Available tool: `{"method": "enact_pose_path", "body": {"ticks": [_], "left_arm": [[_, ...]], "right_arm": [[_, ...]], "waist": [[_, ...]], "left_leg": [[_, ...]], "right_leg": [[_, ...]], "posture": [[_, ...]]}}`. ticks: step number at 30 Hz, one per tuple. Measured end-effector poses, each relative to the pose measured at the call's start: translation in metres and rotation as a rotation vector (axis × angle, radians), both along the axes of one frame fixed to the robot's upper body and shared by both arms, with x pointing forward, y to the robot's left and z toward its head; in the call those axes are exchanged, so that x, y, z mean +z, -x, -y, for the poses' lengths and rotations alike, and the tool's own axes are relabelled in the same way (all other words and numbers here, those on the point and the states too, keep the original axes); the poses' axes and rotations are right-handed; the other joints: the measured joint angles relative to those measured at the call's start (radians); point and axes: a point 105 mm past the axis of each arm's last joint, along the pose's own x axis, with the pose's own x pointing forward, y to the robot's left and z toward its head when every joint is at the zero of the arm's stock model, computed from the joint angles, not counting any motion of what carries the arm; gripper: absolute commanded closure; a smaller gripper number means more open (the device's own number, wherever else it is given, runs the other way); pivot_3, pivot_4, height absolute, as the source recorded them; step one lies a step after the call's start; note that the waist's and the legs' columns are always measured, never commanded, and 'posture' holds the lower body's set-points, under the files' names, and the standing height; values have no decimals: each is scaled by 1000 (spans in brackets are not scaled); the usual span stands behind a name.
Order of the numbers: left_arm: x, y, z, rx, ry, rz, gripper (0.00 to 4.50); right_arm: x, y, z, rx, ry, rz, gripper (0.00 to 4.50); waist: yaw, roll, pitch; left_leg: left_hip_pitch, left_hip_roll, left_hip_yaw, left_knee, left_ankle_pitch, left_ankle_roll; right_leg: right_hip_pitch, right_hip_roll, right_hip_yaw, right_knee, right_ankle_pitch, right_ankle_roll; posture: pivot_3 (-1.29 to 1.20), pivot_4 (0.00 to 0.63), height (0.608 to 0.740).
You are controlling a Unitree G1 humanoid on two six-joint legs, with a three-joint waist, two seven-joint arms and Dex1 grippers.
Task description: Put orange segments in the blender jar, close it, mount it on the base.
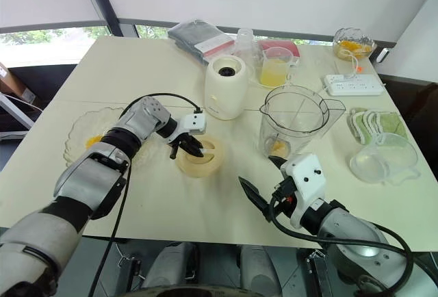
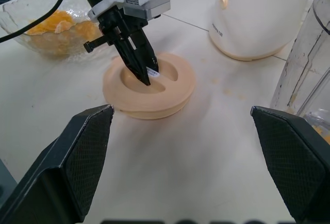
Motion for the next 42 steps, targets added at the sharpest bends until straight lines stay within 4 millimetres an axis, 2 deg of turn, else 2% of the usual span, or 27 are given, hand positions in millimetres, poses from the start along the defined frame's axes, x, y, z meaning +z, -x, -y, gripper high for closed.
{"method": "enact_pose_path", "body": {"ticks": [4, 6, 12, 17, 19, 24, 26, 35, 42], "left_arm": [[2, -1, -2, -1, 5, 8, 4261], [10, -5, -7, 20, 13, 16, 4261], [86, -28, -12, 40, 96, 168, 4261], [105, -24, -10, -24, 105, 171, 4261], [118, -25, -6, -38, 107, 186, 4261], [175, -24, 27, -133, 142, 308, 4261], [186, -20, 42, -169, 149, 331, 4261], [214, -17, 102, -169, 208, 451, 4261], [215, -9, 142, -161, 212, 490, 4261]], "right_arm": [[1, -1, -1, 8, 4, 9, 0], [2, -1, 0, 9, 10, 13, 0], [1, -3, 0, 17, 18, 20, 0], [-5, -8, 7, -16, 2, 7, 0], [-8, -8, 9, -30, -6, -1, 0], [-12, -10, 17, -74, -24, -1, 0], [-14, -10, 18, -85, -20, -4, 0], [-21, -9, 25, -115, -3, -14, 0], [-22, -11, 31, -142, 10, -3, 0]], "waist": [[-1, 0, 0], [1, -1, 0], [4, -1, 1], [4, -1, 1], [5, -2, 1], [6, -2, 1], [4, -2, 1], [2, -2, 1], [3, -3, 2]], "left_leg": [[0, 0, 0, 0, 0, 0], [-1, 0, 0, 0, 0, 0], [-2, -1, 0, 0, 0, 0], [-2, -1, 0, 0, 0, 0], [-2, -1, 0, 0, 0, 0], [-3, -2, 0, 0, 0, 0], [-3, -2, 0, 0, 0, 0], [-2, -2, 0, 0, 0, 0], [-2, -2, 0, 0, 0, 0]], "right_leg": [[0, 0, 0, 0, 0, 0], [-1, 0, 0, 0, 0, 0], [-1, 0, 0, -1, 0, 0], [-1, 0, 0, 0, 0, 0], [-1, 0, 0, 0, 0, 0], [-1, 0, 0, -2, 0, 0], [-1, 0, 0, -2, 0, 0], [-2, 1, 0, -1, 0, 1], [-2, 1, 0, -1, -1, 1]], "posture": [[0, 150, 740], [0, 150, 740], [0, 150, 740], [0, 150, 740], [0, 150, 740], [0, 150, 740], [0, 150, 740], [0, 150, 740], [0, 150, 740]]}}
